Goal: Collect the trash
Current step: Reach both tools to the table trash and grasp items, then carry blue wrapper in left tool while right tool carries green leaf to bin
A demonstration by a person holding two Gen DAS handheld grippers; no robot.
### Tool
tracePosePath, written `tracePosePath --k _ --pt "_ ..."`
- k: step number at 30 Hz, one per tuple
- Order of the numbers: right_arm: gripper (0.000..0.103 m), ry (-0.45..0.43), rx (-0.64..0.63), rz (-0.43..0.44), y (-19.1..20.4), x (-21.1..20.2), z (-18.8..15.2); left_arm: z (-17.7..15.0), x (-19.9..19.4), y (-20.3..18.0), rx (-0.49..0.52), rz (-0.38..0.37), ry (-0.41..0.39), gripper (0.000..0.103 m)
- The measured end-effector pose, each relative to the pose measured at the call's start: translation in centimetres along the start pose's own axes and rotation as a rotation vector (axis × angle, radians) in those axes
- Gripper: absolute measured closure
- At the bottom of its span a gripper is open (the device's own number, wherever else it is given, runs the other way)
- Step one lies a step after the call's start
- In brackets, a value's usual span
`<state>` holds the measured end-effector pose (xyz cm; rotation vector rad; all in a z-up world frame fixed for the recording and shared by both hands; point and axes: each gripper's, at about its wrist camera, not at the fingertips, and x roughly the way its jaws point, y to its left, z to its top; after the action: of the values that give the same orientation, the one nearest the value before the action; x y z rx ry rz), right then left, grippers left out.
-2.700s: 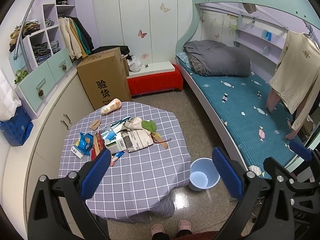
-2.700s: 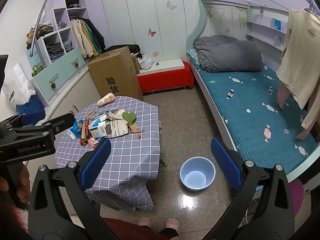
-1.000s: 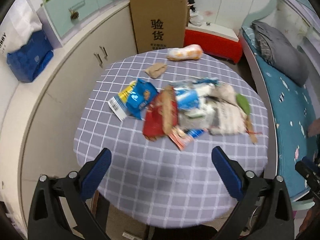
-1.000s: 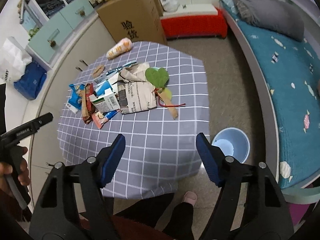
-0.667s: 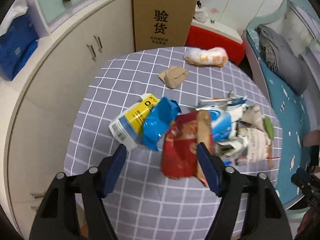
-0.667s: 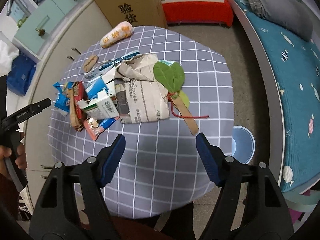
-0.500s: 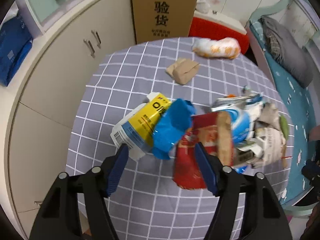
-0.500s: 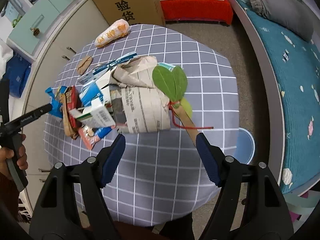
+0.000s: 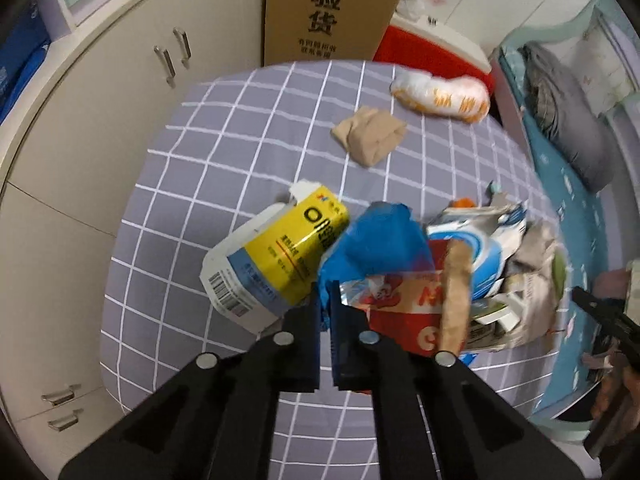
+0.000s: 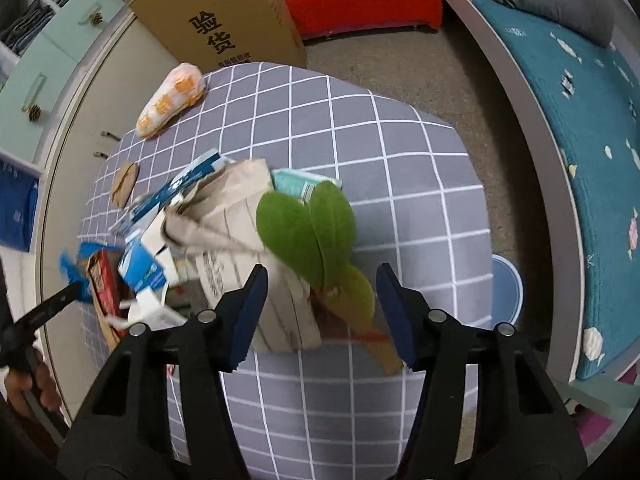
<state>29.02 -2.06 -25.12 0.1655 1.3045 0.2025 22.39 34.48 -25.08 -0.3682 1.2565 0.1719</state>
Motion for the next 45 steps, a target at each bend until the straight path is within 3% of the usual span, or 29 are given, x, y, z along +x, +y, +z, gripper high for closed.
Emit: tracePosePath --k 3,6,10,15,21,26,30,35,40,45 --pt "0.058 0.033 0.012 0.005 0.1 1.6 0.7 -0.1 -1.1 -0.4 -0.002 -0.014 -0.019 0.1" --pt "0.075 0.066 0.024 0.036 0.0 2.6 0.8 -0.1 -2.1 -0.8 0.001 -0.015 -0.044 0.101" --pt "0.09 0.046 0.022 0.047 -0.1 1.7 0.6 -0.2 -3.8 -0.6 -0.021 -0.014 -0.074 0.101" --pt "0.094 0.001 0.019 0.078 -0.9 -1.5 0.1 -0.2 -6.2 -1.6 -0.022 -0.03 -0.12 0.101" --pt "0.094 -0.064 0.081 0.149 -3.3 -6.5 -1.2 -0.6 -8.5 -6.5 0.035 -0.083 -0.163 0.101" --pt "0.094 -0.107 0.088 0.194 -5.6 -10.4 -2.0 -2.1 -8.9 -13.3 0.143 -0.135 -0.14 0.101" --pt "0.094 -0.104 0.12 0.184 -9.6 -11.2 -3.3 -4.3 -7.1 -20.5 0.226 -0.158 -0.069 0.101" --pt "0.094 -0.041 0.167 0.141 -18.2 -11.1 -6.4 -8.0 -4.6 -29.9 0.301 -0.165 -0.011 0.101" --pt "0.094 0.044 0.198 0.092 -25.8 -9.7 -8.9 -12.9 0.0 -38.4 0.344 -0.19 0.118 0.101" --pt "0.092 0.092 0.188 0.083 -29.5 -7.8 -9.5 -16.4 4.2 -44.3 0.381 -0.133 0.203 0.1"
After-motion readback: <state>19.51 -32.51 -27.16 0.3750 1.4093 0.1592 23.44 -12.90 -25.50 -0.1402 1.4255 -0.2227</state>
